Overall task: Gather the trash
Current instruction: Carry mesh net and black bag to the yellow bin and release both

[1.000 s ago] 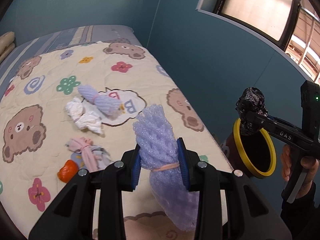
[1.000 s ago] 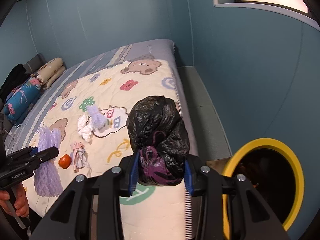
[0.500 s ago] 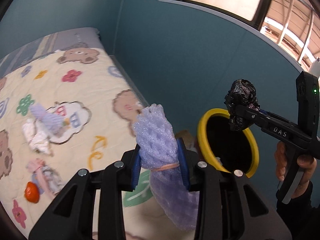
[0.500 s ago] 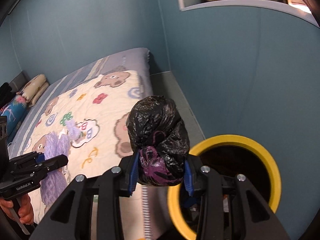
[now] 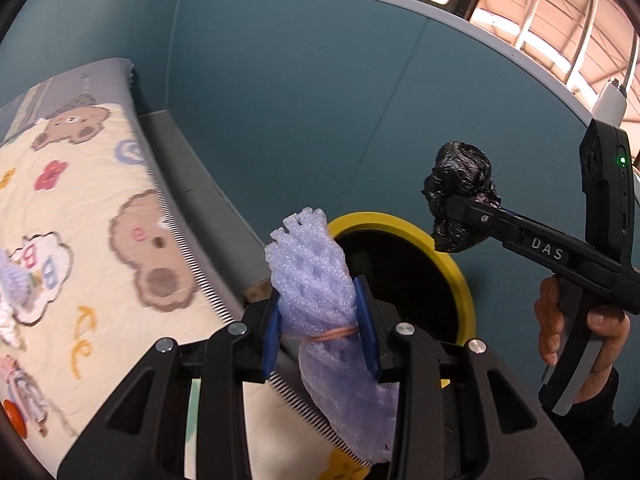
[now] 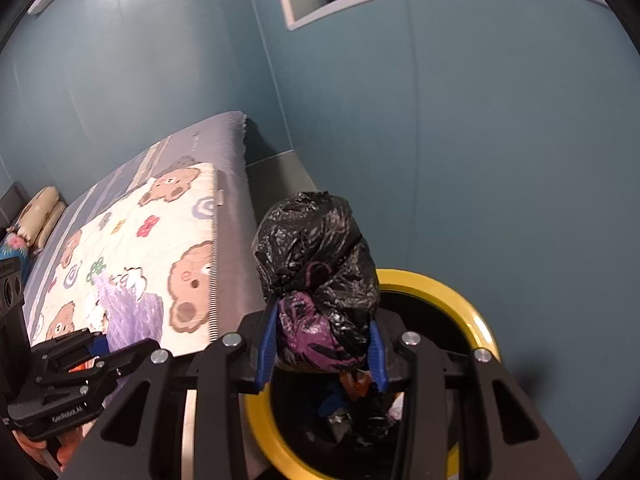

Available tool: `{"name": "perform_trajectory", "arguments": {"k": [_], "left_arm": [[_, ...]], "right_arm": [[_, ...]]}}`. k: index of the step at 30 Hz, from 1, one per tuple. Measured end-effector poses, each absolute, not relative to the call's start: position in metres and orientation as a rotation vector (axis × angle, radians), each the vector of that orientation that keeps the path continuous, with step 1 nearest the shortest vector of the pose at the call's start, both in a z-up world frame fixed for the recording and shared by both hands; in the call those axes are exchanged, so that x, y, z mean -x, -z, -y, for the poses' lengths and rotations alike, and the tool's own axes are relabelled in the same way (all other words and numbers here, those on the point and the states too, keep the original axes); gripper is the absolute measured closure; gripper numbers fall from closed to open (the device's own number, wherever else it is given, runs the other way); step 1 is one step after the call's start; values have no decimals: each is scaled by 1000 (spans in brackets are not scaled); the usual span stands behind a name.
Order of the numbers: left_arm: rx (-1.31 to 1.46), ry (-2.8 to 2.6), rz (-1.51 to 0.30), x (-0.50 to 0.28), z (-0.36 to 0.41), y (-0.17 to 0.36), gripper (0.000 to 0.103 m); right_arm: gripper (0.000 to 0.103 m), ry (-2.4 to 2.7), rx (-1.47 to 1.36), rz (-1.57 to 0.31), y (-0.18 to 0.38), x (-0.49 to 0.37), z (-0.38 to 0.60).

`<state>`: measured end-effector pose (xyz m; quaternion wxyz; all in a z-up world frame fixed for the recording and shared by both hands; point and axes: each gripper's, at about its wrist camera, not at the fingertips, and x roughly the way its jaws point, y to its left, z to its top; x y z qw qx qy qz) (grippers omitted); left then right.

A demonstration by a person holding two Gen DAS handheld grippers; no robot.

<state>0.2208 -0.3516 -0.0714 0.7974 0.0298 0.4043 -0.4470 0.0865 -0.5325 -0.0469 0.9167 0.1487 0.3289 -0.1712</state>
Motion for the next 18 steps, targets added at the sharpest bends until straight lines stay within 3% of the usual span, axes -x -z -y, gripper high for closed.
{"name": "perform_trajectory", "arguments": {"k": [18], "left_arm": [[-79,1025,-960,-209,427,104,66]], "right_arm": [[67,418,-388,-686,68,-84,584]]}}
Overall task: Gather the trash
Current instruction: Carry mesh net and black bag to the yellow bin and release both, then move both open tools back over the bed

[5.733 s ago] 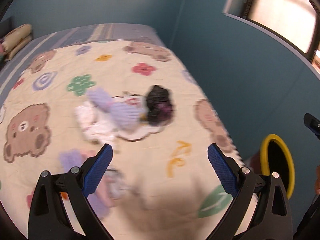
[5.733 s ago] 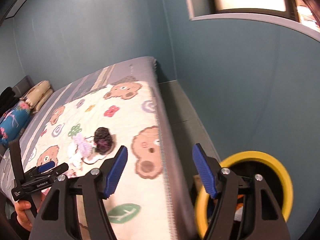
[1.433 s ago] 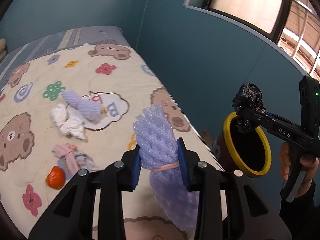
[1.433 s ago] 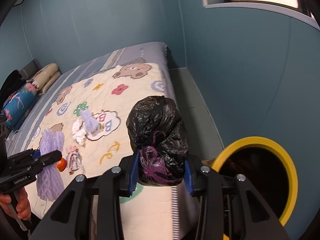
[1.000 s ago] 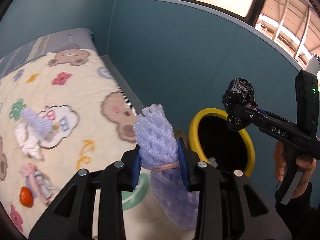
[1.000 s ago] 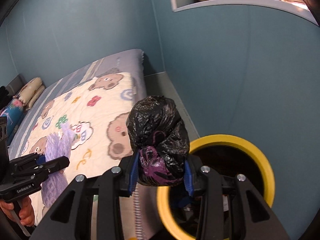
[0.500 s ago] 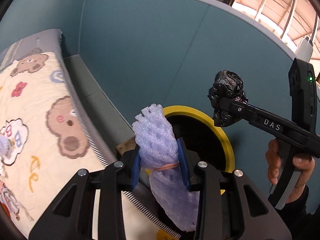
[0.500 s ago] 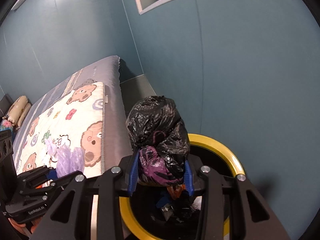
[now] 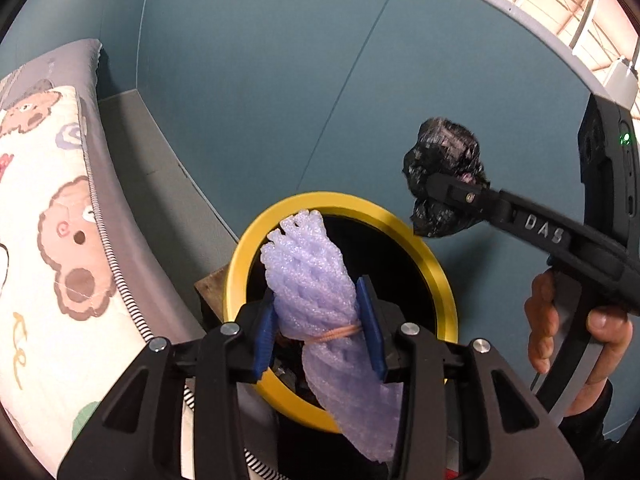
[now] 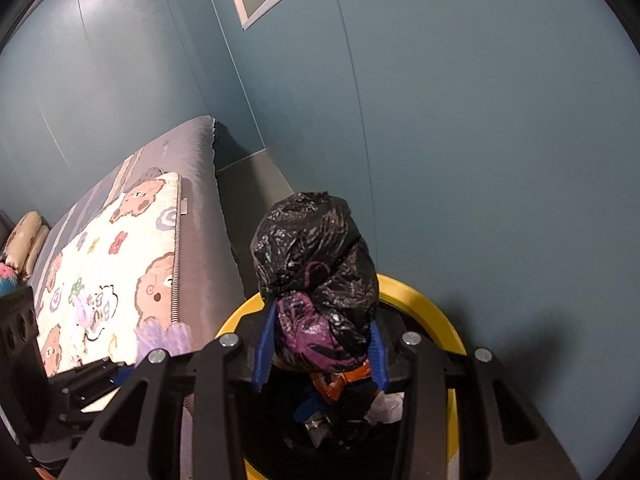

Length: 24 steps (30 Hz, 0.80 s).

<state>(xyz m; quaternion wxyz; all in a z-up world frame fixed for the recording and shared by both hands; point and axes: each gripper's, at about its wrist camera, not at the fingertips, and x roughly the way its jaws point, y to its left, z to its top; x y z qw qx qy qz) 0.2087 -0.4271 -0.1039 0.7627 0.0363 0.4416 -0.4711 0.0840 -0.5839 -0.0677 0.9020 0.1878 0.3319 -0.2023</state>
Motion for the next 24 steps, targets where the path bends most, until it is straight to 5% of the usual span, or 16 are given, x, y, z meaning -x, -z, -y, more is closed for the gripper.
{"name": "perform_trajectory", "arguments": {"k": [11,24], "left_arm": [[-63,1015,-951,-209,430,106,42],[-12,931,-928,-224,380,104,24]], "right_arm": [[52,446,-417,-666,64,-79,591],[49,456,-397,-656,54,-72,575]]}}
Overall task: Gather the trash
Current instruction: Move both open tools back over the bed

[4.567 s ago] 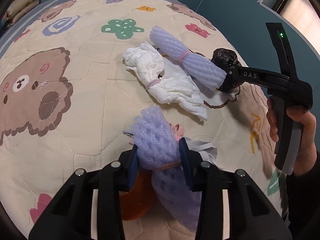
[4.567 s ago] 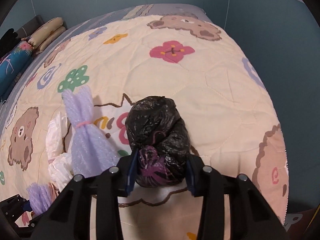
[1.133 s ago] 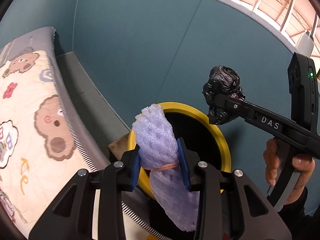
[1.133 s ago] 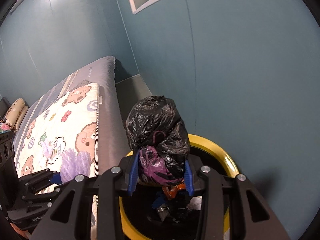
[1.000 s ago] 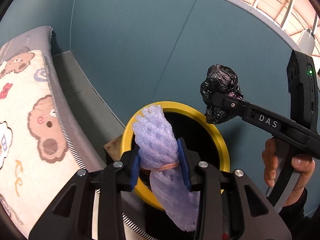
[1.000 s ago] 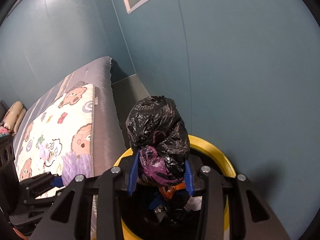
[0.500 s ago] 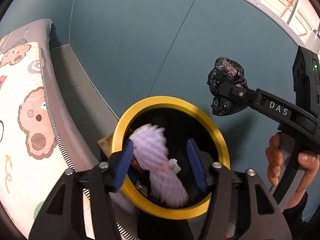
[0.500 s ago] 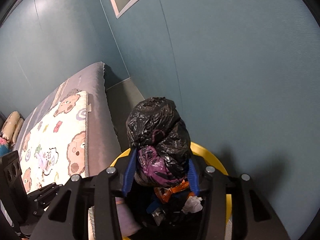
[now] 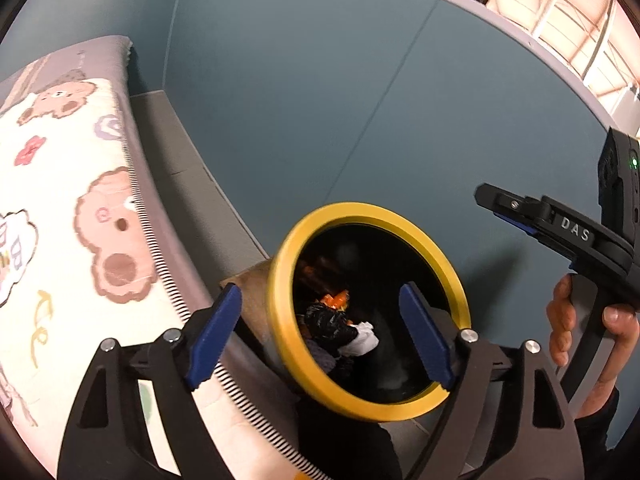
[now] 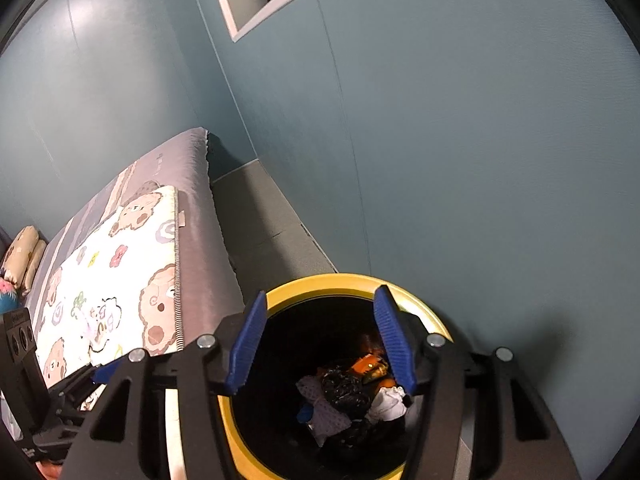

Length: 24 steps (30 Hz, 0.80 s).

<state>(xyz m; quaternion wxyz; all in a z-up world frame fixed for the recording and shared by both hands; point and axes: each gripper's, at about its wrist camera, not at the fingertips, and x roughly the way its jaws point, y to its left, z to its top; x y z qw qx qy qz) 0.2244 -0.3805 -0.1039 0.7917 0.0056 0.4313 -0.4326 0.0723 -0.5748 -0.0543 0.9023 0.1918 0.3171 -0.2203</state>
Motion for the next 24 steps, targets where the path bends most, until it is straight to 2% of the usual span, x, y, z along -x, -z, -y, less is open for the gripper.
{"name": "perform_trajectory", "arguments": {"k": [8,12,24], "left_arm": [[39,857,-897,-237,333,94,18],[71,795,-883,-246,303,85,17],[91,638,-819,-260,206,63,11]], "right_arm": [[45,401,-330,-643,38,-83,542],[39,369,-303,-632,29,-91,522],[36,214,-237,-638,25,-141,449]]}}
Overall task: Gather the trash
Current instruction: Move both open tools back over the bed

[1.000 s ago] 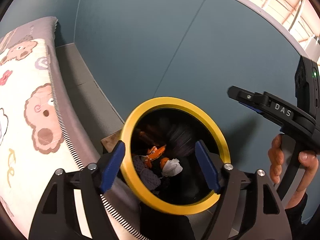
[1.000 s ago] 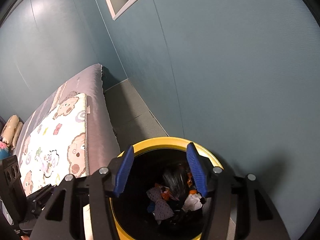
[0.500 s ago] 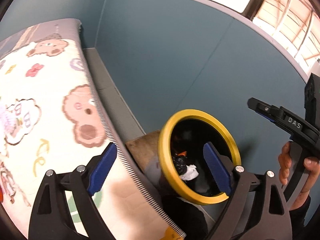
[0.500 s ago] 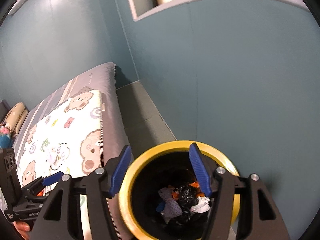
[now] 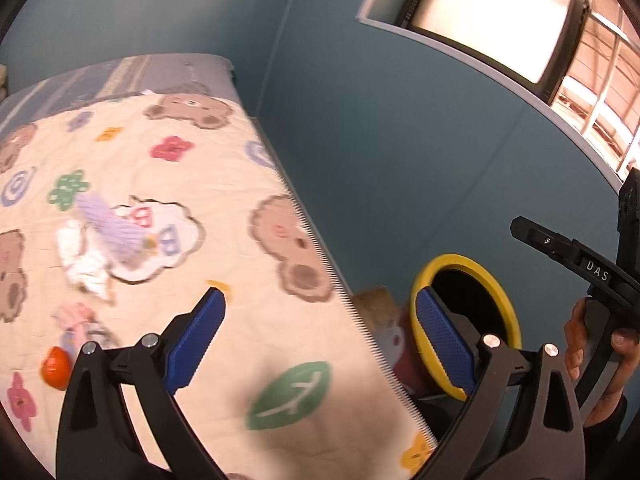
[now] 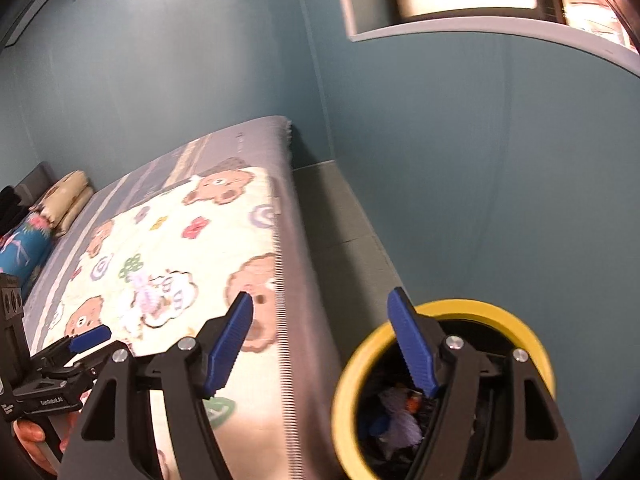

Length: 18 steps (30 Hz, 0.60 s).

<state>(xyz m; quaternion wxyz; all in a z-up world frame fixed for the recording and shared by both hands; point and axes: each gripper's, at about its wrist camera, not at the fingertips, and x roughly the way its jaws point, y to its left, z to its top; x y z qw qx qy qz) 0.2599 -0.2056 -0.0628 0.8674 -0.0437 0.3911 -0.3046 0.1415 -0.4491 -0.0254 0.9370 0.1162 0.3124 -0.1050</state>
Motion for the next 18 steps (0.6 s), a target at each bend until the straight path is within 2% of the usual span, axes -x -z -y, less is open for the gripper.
{"name": "perform_trajectory", "arguments": {"k": [10,18], "left_arm": [[137,502,-807,-273,118,64,11],[151,410,-832,-284,59,85,10]], "right_arm": [[36,69,-207,-654,30,-191,375],[36,-8,-161,-706,43,-231,325]]}}
